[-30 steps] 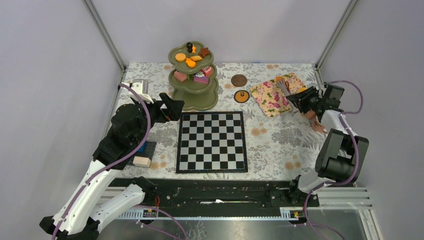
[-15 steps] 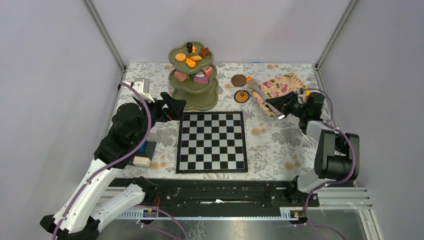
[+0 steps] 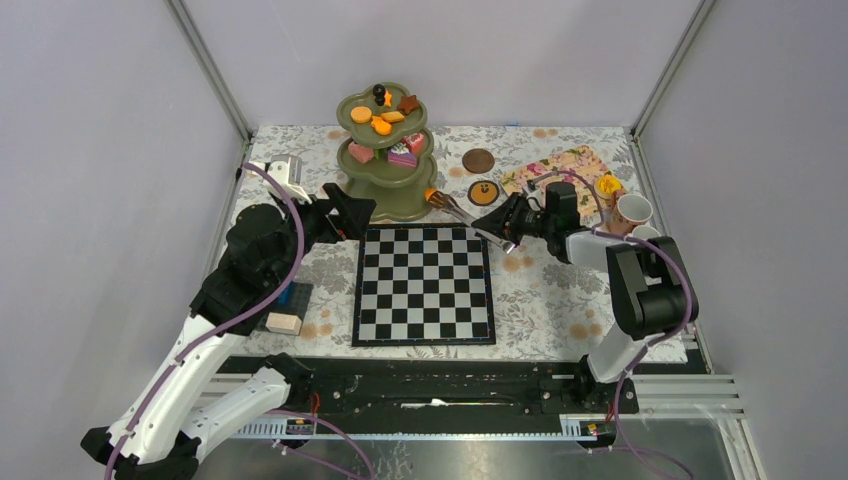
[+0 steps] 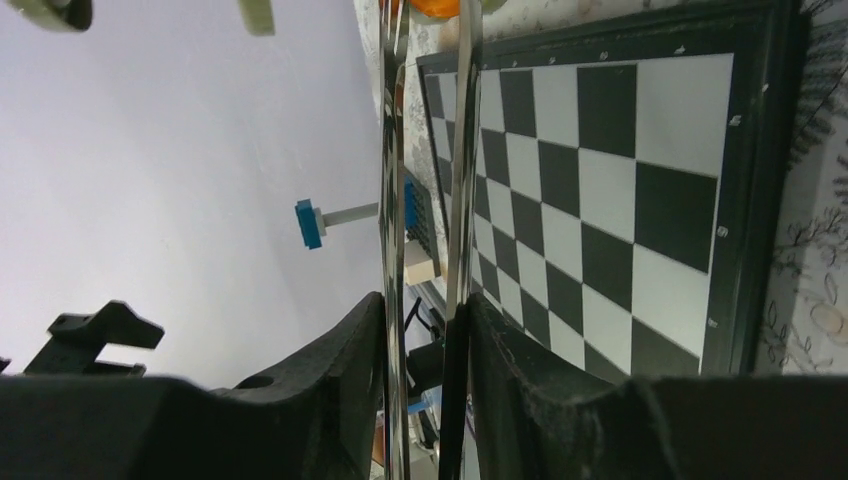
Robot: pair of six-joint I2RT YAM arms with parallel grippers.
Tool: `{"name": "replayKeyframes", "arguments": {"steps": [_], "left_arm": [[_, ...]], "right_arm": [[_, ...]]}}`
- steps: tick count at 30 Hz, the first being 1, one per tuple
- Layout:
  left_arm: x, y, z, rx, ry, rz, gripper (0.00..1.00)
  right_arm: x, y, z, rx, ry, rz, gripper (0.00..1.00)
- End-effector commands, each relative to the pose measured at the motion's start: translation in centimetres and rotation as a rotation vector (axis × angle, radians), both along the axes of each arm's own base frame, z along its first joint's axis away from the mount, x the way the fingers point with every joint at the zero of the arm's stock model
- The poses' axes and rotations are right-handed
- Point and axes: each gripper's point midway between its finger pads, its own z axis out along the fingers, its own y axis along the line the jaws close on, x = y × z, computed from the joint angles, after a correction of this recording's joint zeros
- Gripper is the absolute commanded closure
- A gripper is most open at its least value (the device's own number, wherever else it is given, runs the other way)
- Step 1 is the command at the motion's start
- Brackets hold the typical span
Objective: Serve the afternoon tea
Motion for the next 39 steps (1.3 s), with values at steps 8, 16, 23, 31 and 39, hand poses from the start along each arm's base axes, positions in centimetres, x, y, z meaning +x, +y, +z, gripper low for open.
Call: {"name": "replayKeyframes", "arguments": {"steps": [8,16,23,31,39], "left_arm": [[-0.4,0.2,1.7,-0.036,-0.042,0.000,0.01],[-0.5,0.5,1.6,-0.030,-0.044,0.013,0.01],[-0.5,0.6,1.4,-0.025,-0.039,0.017,0.01],[-0.6,0.6,1.4,-0.027,-0.039,0.014,0.01],[-0.7,0.8,1.4,-0.026,-0.041,0.016,0.01]], "right_arm": [[4.5,5.0,0.9,-0.072,-0.153,0.052,0.60],[6.7,6.2,-0.6,-0.176,-0.157,0.041,0.59],[7.2,6.7,-1.9,-0.280,-0.163,0.052,0.54],[7.2,6.9,-2.1,-0.327,-0.171,0.074,0.38],[6.3,6.3,-0.4,-0.345,-0.188,0.076,0.41]]}}
